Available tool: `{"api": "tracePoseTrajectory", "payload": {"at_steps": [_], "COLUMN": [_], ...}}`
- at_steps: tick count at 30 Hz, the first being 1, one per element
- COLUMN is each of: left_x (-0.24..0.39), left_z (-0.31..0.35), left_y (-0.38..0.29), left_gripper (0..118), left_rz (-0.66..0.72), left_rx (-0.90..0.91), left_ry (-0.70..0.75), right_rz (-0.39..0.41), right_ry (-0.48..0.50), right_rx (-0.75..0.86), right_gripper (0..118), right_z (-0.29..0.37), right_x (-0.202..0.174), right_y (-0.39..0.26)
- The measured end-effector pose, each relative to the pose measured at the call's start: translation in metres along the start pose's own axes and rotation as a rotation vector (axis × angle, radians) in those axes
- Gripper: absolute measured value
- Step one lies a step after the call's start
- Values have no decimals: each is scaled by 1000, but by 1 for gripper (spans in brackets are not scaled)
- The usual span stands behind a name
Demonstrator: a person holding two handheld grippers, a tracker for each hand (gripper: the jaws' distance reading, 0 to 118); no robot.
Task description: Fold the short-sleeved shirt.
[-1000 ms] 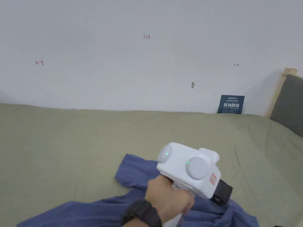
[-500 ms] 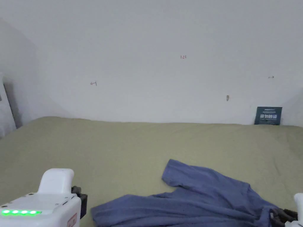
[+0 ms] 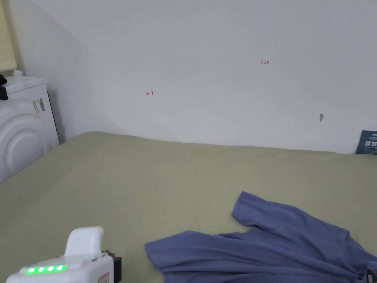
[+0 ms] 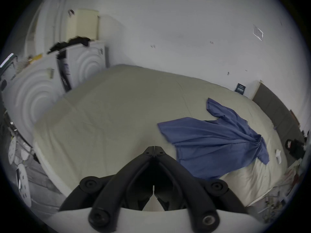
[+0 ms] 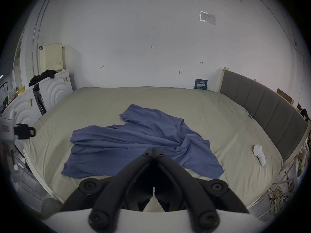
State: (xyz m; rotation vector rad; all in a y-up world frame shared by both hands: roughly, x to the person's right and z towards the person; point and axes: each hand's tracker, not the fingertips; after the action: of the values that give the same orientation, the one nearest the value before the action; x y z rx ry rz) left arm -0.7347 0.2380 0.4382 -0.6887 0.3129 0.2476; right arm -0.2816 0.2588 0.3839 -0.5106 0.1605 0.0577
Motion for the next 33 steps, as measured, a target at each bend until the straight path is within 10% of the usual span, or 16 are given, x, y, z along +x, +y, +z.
{"api": "tracePoseTrajectory", "payload": {"at_steps": [7, 9, 10, 12, 23, 24, 28, 33], "left_x": [24, 36, 40, 44, 80, 70, 77, 85], "left_z": [-158, -197, -216, -245, -267, -274, -253, -244], "left_y": [90, 101, 105, 103, 66, 75, 80, 76], "left_gripper": [4, 41, 80, 102, 101, 95, 4, 4], "left_rz": [-67, -150, -163, -126, -159, -130, -156, -173], "left_rx": [-377, -441, -466, -519, -590, -580, -549, -550], "left_ry": [-152, -101, -81, -66, 14, 22, -57, -74], "right_rz": [-48, -46, -48, -54, -82, -85, -79, -93], "right_ry": [-27, -39, -44, -56, -46, -47, -62, -103], "right_rx": [-43, -59, -66, -94, -120, -119, -120, -132], "right_gripper": [2, 2, 2, 2, 2, 2, 2, 2], "right_z": [-29, -35, -39, -45, -60, -59, -57, -58], "right_x": [32, 42, 45, 54, 65, 66, 73, 90], "right_y": [16, 17, 17, 16, 9, 8, 5, 4]}}
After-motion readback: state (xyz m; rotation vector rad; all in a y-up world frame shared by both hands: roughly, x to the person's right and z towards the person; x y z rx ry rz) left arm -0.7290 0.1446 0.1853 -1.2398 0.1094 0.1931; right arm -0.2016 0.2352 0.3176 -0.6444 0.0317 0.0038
